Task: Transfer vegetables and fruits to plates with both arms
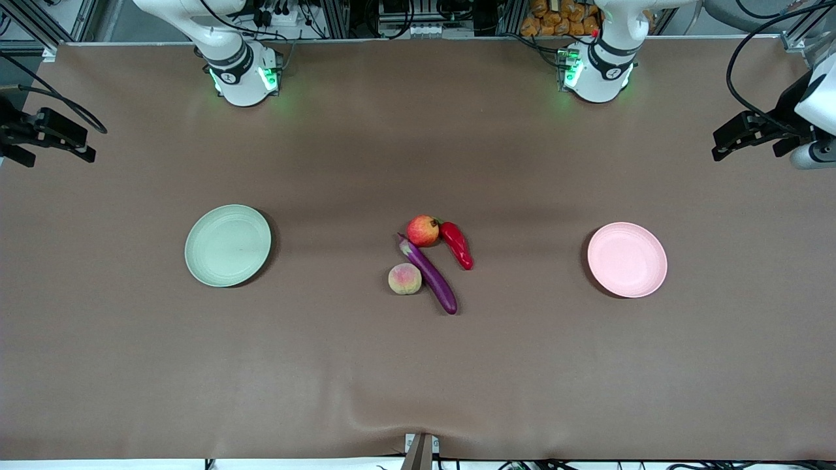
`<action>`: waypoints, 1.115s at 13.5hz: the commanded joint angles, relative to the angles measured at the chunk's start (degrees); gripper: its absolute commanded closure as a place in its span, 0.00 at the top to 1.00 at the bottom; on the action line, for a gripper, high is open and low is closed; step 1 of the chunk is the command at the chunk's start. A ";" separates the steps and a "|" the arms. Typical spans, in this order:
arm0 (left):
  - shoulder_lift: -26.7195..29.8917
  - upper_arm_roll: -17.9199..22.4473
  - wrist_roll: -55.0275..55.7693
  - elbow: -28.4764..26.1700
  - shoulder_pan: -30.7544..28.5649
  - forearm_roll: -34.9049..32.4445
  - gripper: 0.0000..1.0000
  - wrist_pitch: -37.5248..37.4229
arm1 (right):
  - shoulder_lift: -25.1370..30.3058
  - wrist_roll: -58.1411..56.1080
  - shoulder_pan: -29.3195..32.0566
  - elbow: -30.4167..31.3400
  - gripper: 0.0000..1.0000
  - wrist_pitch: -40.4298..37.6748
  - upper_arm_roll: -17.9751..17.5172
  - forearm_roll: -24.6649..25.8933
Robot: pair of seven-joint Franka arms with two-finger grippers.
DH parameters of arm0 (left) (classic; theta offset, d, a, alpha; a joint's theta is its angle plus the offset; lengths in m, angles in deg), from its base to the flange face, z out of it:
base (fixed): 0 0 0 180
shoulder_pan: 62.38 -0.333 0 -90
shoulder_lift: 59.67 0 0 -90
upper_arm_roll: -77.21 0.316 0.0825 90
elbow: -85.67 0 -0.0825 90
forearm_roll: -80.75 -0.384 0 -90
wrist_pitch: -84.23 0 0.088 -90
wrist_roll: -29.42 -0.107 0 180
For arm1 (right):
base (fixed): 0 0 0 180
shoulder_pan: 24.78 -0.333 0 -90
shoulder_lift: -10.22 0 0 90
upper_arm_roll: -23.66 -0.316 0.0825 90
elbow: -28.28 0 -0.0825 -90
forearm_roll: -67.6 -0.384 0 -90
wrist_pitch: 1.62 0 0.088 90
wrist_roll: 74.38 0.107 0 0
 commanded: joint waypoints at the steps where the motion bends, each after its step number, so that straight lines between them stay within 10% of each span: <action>1: 0.50 -0.62 0.32 0.61 -0.31 0.67 1.00 -1.59 | 0.42 -0.06 0.02 -0.29 1.00 0.42 0.28 -0.01; 15: -2.83 -2.91 1.64 1.58 0.30 0.76 1.00 -2.38 | 0.24 0.20 -0.32 -0.21 1.00 0.24 0.20 -1.51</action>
